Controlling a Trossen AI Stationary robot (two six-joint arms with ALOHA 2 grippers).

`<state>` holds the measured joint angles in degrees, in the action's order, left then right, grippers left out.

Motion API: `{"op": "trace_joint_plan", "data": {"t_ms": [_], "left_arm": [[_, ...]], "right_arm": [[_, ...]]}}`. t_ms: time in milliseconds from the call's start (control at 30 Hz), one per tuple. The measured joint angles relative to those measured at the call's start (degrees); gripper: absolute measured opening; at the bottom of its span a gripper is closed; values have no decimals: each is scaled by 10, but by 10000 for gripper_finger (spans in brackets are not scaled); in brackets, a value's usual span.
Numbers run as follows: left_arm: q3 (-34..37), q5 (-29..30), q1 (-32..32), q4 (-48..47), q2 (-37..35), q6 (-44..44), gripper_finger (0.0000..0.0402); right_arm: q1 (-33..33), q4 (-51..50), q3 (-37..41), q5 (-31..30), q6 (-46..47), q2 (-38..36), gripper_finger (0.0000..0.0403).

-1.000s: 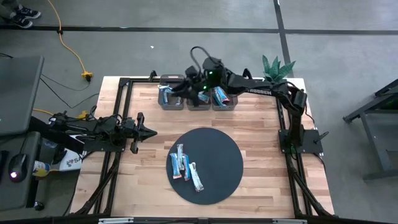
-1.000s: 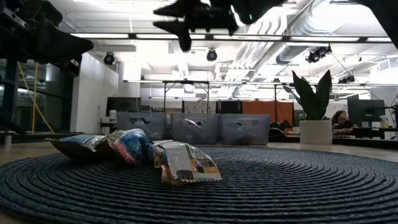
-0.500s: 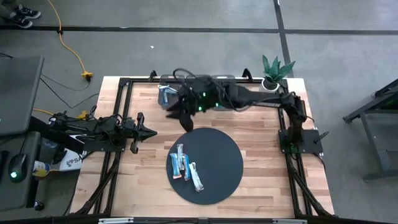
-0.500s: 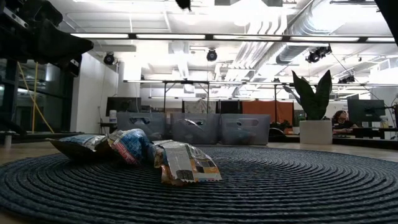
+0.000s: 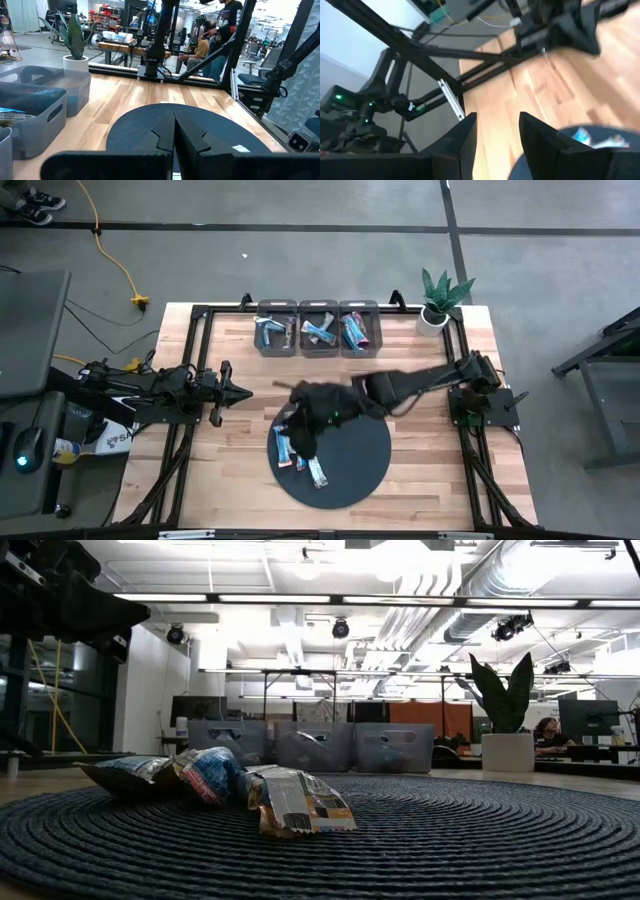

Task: Pick and place Granola Bars by type
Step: Put the yellow granola bar into the middle black bin

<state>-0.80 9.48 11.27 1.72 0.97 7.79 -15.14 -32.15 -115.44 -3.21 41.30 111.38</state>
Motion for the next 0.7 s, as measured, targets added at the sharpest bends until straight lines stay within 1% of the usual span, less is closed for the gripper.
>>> {"op": "trace_joint_plan", "data": {"t_ms": [167,333,500,633,700], "left_arm": [[0,0,0,0,0,0,1],[0,0,0,0,0,0,1],[0,0,0,0,0,0,1],[0,0,0,0,0,0,1],[0,0,0,0,0,0,1]], "right_arm": [[-53,-11,0,-59,83,25,130],[-85,-9,0,-87,156,73,130],[-85,-5,0,-95,210,112,130],[-75,-49,0,-103,247,141,130],[-69,-81,0,-92,275,154,130]]}}
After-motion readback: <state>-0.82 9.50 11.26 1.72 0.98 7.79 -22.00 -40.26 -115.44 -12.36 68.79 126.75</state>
